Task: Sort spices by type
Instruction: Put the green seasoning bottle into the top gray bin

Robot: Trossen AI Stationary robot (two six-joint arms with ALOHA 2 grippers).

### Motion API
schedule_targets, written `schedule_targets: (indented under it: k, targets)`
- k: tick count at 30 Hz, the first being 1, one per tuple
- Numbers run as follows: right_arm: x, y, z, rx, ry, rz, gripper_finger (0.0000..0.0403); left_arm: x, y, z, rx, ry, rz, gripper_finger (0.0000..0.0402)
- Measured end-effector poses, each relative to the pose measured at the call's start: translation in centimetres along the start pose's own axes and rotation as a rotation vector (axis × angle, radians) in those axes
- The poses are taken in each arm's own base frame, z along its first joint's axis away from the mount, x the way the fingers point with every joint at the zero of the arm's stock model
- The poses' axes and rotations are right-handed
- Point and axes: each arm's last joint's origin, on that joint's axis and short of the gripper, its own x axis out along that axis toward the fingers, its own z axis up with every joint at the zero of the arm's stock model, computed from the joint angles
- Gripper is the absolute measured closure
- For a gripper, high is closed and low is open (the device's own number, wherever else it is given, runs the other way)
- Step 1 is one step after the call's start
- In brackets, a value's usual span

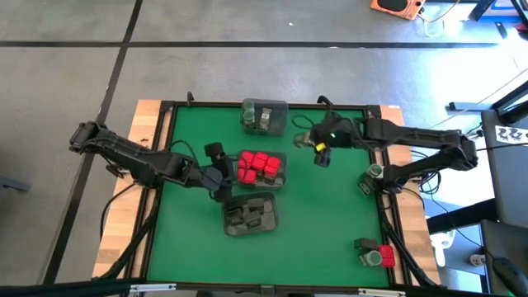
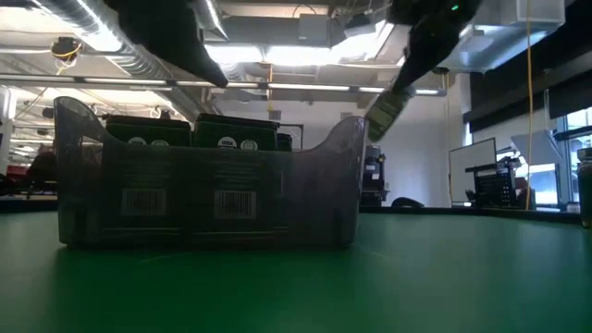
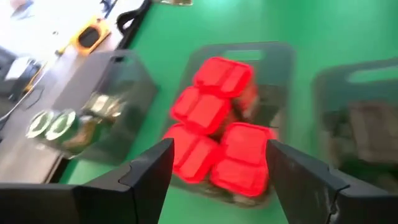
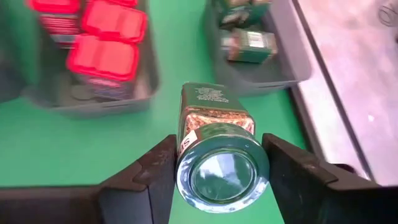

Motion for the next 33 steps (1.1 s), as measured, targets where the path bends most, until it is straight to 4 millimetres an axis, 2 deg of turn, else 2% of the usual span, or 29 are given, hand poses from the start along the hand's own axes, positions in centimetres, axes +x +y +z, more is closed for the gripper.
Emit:
schedule_targets:
  k: [9, 15, 18, 23, 33]
  targets:
    - [4.2, -3.6, 5.3, -0.077, 0.055, -0.071, 0.0194, 0.2, 1.7, -1.0, 0.031, 0.099, 0.033, 0.0195]
    - [7.6, -6.5, 8.0, -0.148, 0.130, -0.089, 0.0188, 0.5, 2.8, -4.6, -0.003, 0.069, 0.056, 0.0214]
    - [9.5, -7.6, 8.6, -0.168, 0.205, -0.078, 0.0194, 0.4, 3.5, -6.3, -0.060, -0.015, 0.066, 0.0218]
    - [12.6, -9.2, 9.4, -0.182, 0.234, -0.055, 0.0193, 0.2, 4.7, -8.3, -0.129, -0.167, 0.107, 0.0220]
    - [18.0, -11.5, 7.9, -0.135, 0.330, -0.028, 0.0189, 1.5, 5.7, -11.2, -0.199, -0.209, 0.185, 0.0220]
